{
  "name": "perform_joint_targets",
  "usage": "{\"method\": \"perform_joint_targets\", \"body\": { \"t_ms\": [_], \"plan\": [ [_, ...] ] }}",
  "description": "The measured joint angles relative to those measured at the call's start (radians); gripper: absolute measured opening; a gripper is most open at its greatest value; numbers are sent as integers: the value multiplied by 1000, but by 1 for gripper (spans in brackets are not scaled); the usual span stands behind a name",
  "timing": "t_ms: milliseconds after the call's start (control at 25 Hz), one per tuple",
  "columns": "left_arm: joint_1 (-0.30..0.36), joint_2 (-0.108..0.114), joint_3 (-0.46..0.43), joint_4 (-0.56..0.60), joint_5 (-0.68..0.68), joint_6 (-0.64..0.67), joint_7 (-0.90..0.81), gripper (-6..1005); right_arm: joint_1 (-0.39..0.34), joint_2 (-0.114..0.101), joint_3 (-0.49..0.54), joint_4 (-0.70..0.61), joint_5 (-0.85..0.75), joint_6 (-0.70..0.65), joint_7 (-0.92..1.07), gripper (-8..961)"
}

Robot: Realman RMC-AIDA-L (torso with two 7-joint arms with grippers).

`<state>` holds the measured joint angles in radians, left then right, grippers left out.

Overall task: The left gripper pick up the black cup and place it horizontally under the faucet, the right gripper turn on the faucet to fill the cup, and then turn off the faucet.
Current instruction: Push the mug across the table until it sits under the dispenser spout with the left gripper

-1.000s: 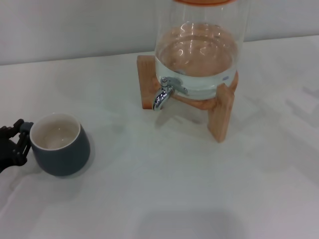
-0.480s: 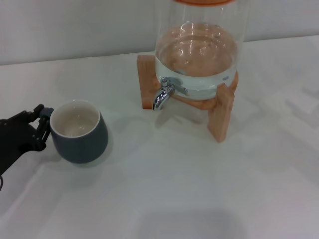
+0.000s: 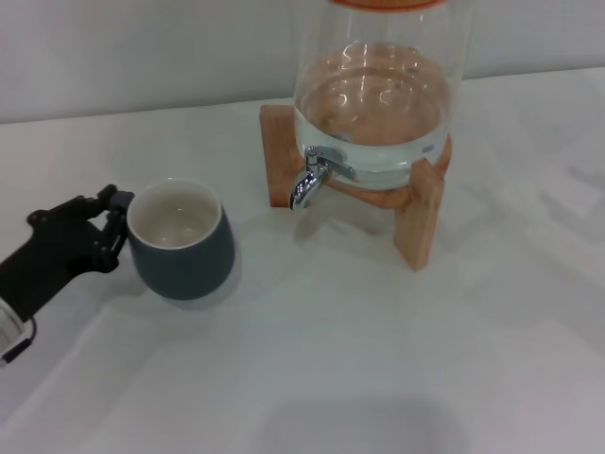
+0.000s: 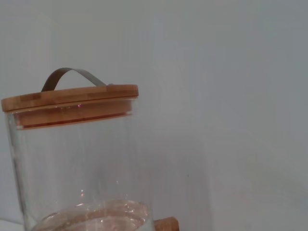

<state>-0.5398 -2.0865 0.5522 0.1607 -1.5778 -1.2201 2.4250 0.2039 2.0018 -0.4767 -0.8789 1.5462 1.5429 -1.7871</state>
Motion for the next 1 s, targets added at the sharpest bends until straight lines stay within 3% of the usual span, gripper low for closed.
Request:
{"method": "perform_joint_targets", "body": {
  "t_ms": [1000],
  "plan": [
    [-55, 0, 95, -25, 3, 66, -73, 206, 3, 0, 8, 0, 0, 31, 0, 721]
  ]
}}
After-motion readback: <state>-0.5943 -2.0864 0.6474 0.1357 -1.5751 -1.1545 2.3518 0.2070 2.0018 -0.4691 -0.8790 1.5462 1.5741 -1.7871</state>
